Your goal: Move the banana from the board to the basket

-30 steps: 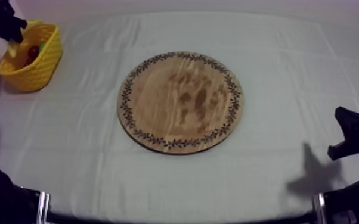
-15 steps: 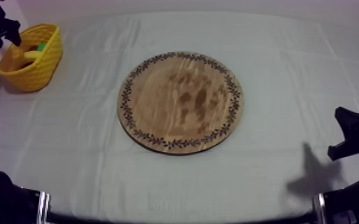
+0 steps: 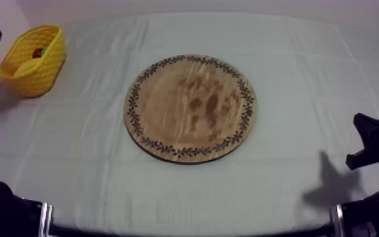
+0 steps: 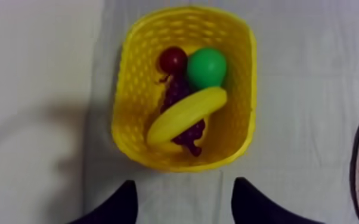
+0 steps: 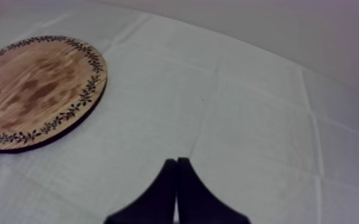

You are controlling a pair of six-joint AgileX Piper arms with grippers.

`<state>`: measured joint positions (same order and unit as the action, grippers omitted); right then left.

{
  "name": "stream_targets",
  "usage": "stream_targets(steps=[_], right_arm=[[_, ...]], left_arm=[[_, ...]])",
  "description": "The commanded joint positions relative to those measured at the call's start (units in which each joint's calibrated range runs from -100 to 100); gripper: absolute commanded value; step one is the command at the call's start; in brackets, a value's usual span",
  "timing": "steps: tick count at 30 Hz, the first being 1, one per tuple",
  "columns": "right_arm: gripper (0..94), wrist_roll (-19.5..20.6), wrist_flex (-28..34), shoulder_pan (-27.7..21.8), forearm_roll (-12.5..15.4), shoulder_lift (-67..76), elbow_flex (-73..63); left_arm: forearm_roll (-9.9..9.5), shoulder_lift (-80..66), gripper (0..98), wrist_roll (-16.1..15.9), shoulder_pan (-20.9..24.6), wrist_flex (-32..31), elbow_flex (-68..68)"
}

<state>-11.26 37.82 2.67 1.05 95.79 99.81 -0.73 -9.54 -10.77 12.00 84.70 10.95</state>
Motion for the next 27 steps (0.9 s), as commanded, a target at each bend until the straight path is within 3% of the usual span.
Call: stream_targets(steps=[1,15,21,27], right_arm=[[0.2,0.0,0.01,0.01,0.0,-0.03,-0.03],[0.2,0.0,0.01,0.01,0.0,-0.03,-0.03],[0.2,0.0,0.01,0.01,0.0,-0.03,-0.03],[0.2,0.0,0.01,0.01,0.0,-0.03,-0.03]], left_arm=[[0.18,-11.66,52.3,0.28,-0.23,-0.41,2.16],[1.46,-38.6,8.5,2.17,-6.3,-7.37,18.72],[2.6,-46.92,1.4,2.89,-8.99,-15.84,30.03],[3.9,-56.52,0.2,2.61,-10.18,-29.93,48.27]])
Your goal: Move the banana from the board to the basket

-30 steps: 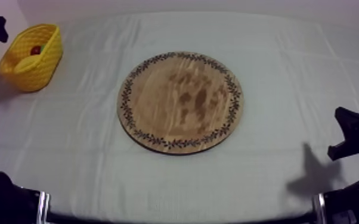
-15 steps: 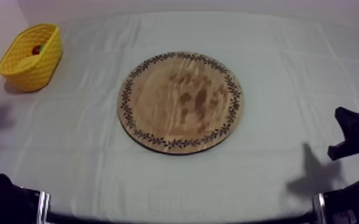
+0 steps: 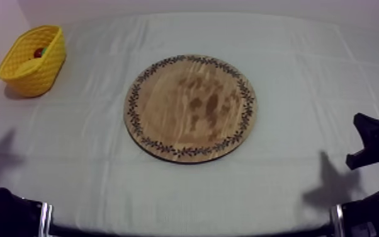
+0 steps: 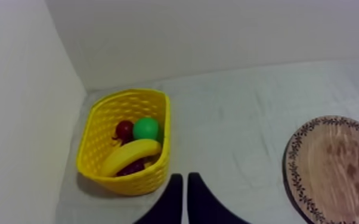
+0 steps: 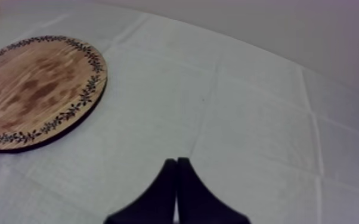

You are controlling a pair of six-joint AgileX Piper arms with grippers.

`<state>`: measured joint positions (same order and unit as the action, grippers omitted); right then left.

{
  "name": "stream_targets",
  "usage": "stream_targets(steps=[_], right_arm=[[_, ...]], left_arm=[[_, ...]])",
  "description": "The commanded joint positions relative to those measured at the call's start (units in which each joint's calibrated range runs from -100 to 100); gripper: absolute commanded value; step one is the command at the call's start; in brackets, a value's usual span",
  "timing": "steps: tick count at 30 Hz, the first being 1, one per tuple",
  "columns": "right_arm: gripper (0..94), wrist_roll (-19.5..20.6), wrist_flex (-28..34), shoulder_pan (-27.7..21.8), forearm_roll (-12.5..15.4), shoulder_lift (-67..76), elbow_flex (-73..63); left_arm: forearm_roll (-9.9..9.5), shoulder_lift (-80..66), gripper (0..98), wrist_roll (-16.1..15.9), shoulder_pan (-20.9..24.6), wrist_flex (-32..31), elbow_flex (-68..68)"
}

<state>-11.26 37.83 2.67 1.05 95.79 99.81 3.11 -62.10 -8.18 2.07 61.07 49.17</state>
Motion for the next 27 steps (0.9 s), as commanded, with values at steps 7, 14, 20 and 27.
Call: stream_targets(steps=[7,14,20,27], right_arm=[[0.2,-0.01,0.0,0.01,0.0,-0.03,-0.03],[0.2,0.0,0.0,0.01,0.0,-0.03,-0.03],[0.2,0.0,0.0,0.01,0.0,-0.03,-0.03],[0.2,0.0,0.0,-0.04,0.0,-0.03,-0.03]], left_arm=[[-0.12,-14.92,0.1,2.04,-1.54,-19.59,29.01],[-1.2,-23.0,0.1,4.0,-1.1,-20.72,38.99],[-1.74,-29.23,0.0,5.24,-0.93,-20.47,44.07],[-3.17,-34.42,0.0,6.53,-1.19,-18.99,47.26]])
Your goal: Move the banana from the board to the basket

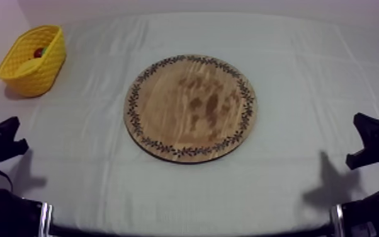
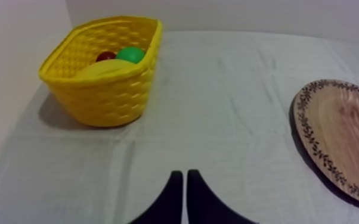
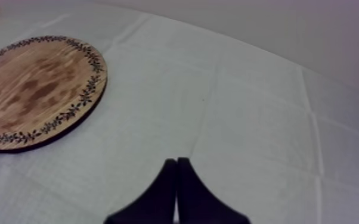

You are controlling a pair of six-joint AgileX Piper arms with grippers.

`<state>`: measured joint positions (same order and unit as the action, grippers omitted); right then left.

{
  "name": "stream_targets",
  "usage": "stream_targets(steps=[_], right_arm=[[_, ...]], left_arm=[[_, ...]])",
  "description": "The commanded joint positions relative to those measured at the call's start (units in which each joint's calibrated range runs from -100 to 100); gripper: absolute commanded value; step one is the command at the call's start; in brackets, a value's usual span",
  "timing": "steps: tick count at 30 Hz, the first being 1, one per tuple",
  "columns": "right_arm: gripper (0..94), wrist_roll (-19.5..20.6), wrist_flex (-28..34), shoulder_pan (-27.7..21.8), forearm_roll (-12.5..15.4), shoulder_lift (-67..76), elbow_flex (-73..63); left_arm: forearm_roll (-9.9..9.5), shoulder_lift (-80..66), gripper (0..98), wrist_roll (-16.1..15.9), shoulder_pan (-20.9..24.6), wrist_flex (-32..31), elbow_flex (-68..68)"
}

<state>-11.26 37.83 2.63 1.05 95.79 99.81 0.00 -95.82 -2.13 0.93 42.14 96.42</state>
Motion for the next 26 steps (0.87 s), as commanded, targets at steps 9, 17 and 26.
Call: stream_targets(steps=[9,17,26], right_arm=[[0.2,0.0,0.0,-0.03,0.0,-0.03,-0.03],[0.2,0.01,0.0,-0.03,0.0,-0.03,-0.03],[0.2,-0.01,0.0,-0.03,0.0,-0.03,-0.03]], left_arm=[[-1.48,-3.76,0.1,5.25,-0.61,-3.63,1.71],[-1.9,-3.91,0.1,11.75,-0.53,-8.42,3.25],[-1.94,-3.92,0.1,11.07,-0.53,-8.74,3.35]])
